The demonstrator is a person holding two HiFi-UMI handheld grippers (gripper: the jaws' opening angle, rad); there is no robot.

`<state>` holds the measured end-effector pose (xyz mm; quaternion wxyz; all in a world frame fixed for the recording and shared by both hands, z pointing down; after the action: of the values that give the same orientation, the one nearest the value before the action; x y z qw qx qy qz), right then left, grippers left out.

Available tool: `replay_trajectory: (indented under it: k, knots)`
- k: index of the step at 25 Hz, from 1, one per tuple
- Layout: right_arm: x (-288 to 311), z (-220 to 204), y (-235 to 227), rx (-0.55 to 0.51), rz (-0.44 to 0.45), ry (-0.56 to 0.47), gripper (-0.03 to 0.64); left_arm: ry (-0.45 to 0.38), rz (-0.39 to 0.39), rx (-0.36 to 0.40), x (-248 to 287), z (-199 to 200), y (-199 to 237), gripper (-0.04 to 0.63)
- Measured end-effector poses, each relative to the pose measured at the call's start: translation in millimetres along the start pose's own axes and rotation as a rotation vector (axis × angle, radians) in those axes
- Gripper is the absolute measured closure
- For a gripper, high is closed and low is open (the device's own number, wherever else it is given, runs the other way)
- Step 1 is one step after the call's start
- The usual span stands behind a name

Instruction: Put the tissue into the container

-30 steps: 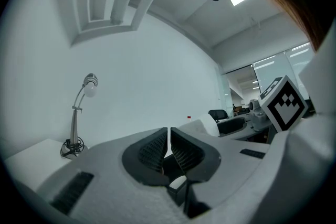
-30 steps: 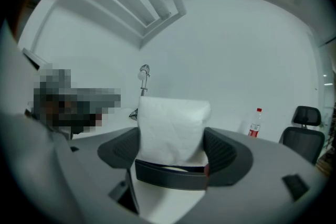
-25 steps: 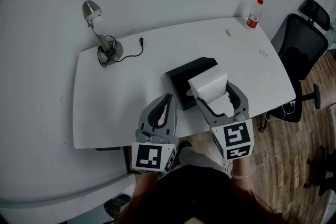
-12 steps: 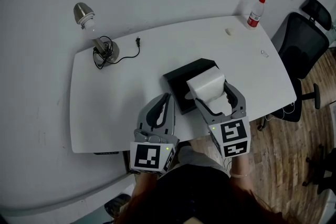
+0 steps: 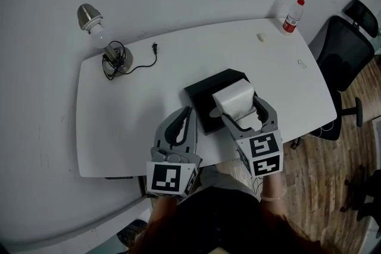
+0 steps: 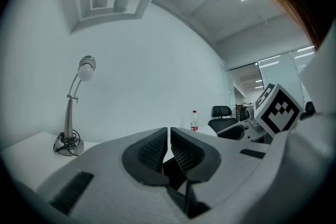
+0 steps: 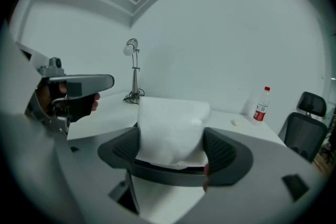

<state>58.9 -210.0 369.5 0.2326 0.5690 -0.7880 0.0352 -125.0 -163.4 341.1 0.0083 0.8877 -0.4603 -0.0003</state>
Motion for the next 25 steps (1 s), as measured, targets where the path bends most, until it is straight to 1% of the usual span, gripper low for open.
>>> replay_trajectory:
  k: [8, 14, 25]
  knots:
    - [16.5, -3.7, 3.0, -0.001, 0.022, 0.079, 0.226, 0.008, -0.002, -0.02, 9.6, -5.8, 8.5, 0.557]
    - [28.6, -9.1, 6.5, -0.025, 0.031, 0.144, 0.225, 0.013, -0.003, -0.034, 15.2, -11.1, 14.1, 0.555]
    - [48.1, -17.3, 11.9, -0.039, 0.056, 0.26, 0.227, 0.028, 0.008, -0.075, 23.2, -23.4, 27.9, 0.557]
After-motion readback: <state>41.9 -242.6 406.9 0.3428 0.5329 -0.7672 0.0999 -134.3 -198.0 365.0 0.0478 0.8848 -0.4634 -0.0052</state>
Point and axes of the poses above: the fingertips, and each gripper's own axes: x forward along the fingers, y to its left, z out of its top, the point moved 8 cm from there along -x, backward along the fingers, and after that the axes turned 15 degrees about -z, right-handed, at the moved point
